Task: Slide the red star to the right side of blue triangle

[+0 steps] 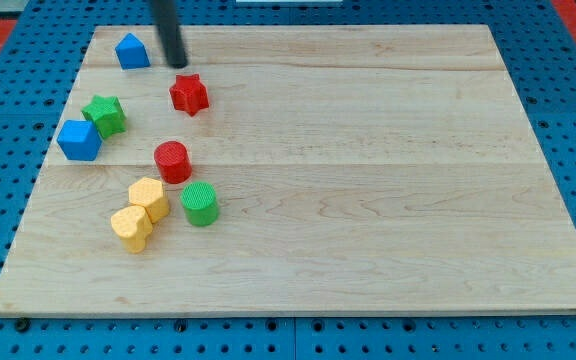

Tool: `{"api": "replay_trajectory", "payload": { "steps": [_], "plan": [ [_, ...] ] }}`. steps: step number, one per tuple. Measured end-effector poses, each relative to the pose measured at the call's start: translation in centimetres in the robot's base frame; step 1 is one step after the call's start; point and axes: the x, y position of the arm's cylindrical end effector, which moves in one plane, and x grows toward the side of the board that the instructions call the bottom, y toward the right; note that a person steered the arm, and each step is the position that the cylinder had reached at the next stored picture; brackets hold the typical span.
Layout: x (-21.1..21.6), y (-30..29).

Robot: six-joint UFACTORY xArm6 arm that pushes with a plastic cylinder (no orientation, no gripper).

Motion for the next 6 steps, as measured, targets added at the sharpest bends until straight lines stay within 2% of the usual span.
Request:
{"api": "replay_trajectory", "payload": {
  "steps": [1,2,3,4,5,6],
  "plan": [
    [-2.5,11.9],
    [6.9,17.2],
    [6.9,8.9],
    [4.6,5.2],
    [9.6,8.3],
    [11.7,-1.3]
  ]
}}
